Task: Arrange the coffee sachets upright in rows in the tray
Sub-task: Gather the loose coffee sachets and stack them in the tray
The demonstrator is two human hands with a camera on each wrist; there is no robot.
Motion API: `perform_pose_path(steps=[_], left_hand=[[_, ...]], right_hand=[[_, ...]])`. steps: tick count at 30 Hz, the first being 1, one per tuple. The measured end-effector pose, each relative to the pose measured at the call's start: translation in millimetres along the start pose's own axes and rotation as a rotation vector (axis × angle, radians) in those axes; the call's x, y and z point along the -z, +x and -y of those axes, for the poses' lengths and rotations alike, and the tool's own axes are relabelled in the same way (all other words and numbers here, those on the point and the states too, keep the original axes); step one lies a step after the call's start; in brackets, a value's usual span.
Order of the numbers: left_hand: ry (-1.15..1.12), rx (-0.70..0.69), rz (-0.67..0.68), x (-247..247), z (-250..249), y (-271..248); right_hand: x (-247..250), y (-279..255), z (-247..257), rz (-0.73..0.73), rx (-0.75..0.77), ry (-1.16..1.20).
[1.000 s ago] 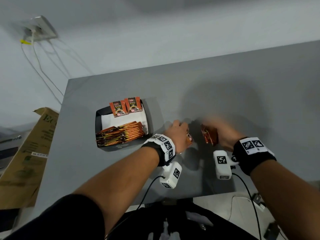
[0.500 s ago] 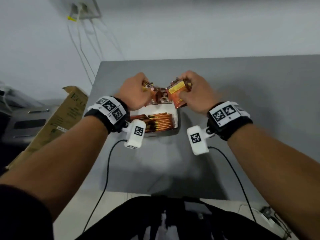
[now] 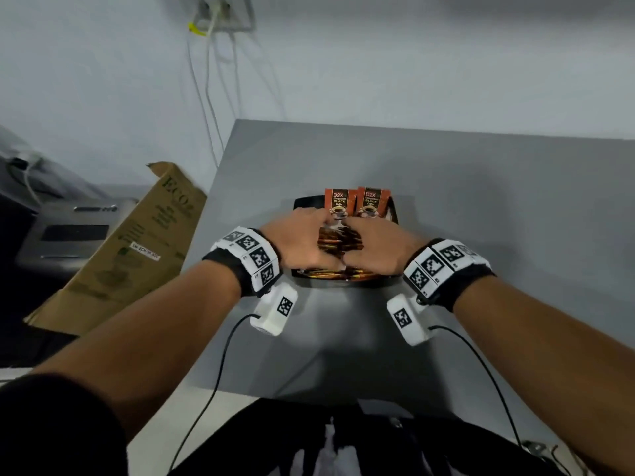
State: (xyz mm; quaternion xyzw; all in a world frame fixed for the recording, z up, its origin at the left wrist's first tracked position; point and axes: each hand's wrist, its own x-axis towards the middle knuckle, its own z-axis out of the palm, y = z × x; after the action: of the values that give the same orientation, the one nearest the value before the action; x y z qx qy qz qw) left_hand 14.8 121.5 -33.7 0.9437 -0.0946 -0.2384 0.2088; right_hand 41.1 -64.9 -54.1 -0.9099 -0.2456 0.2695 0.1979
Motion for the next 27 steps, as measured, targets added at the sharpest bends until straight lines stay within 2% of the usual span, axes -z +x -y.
perform_pose_path(steps=[3,6,9,11,14,16,18,21,24,27], left_hand=[[0.161,-0.062,0.052,-4,5,1],[0.295,-0.134,-0.015,-9,7,4],[0.237,-0.140,-0.010,-12,7,4],[0.166,-0.135,-0.008,-4,6,3],[0.008,-0.125,-0.032,19,5,5],[-0.049,-0.107,-0.110,34,6,14],[0.001,-0.071,-0.208,41,8,31],[0.071,-0.026,-0.203,37,4,55],[0.156,-0.030,-0.172,29,0,68],[0.208,-0.046,-0.198,30,3,71]], right_hand=[[-3,3,-3,-0.010,0.012,-0.033],[0,6,-5,-0.009,0.017,-0.061],[2,2,-4,0.037,0.026,-0.100],[7,0,-5,0.013,0.032,-0.032],[21,1,-10,-0.167,0.038,0.094],[33,8,-18,-0.329,-0.006,0.063],[43,18,-28,-0.359,-0.098,0.013],[49,32,-37,-0.323,-0.205,-0.037],[50,37,-39,-0.322,-0.226,-0.081],[47,34,-39,-0.320,-0.202,-0.074]])
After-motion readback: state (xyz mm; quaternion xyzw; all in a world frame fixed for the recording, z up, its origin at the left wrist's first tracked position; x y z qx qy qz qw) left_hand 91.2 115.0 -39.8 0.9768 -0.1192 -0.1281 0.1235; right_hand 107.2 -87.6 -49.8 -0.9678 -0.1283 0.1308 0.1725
